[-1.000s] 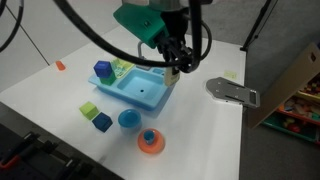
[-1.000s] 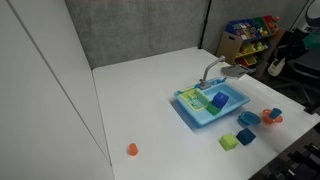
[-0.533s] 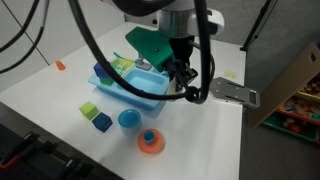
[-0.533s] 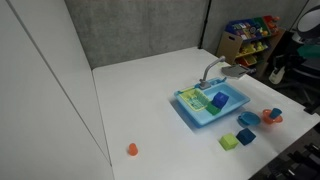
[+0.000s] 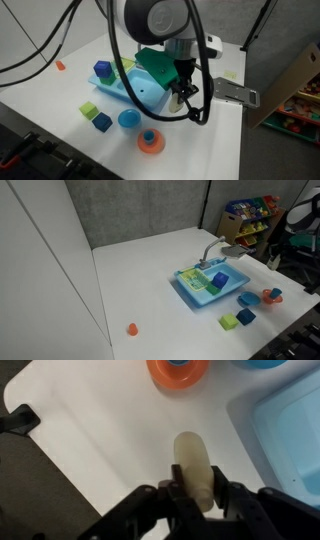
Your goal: Place the small, white bottle on the table
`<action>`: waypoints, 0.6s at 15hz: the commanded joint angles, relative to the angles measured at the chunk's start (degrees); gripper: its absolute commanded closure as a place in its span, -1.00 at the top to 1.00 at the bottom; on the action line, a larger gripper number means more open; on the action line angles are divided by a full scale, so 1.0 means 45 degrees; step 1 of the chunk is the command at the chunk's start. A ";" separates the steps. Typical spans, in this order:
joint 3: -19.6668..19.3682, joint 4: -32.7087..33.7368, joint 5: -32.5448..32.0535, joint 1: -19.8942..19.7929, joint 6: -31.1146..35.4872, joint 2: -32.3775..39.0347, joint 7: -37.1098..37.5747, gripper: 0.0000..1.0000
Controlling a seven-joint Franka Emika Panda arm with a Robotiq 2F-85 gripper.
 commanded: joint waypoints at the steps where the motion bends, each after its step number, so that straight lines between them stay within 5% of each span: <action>1: 0.0450 0.0508 0.0679 -0.0535 0.0499 0.0770 -0.0419 -0.80; 9: 0.1400 0.1069 0.2140 -0.1503 0.2141 0.2379 -0.0838 -0.81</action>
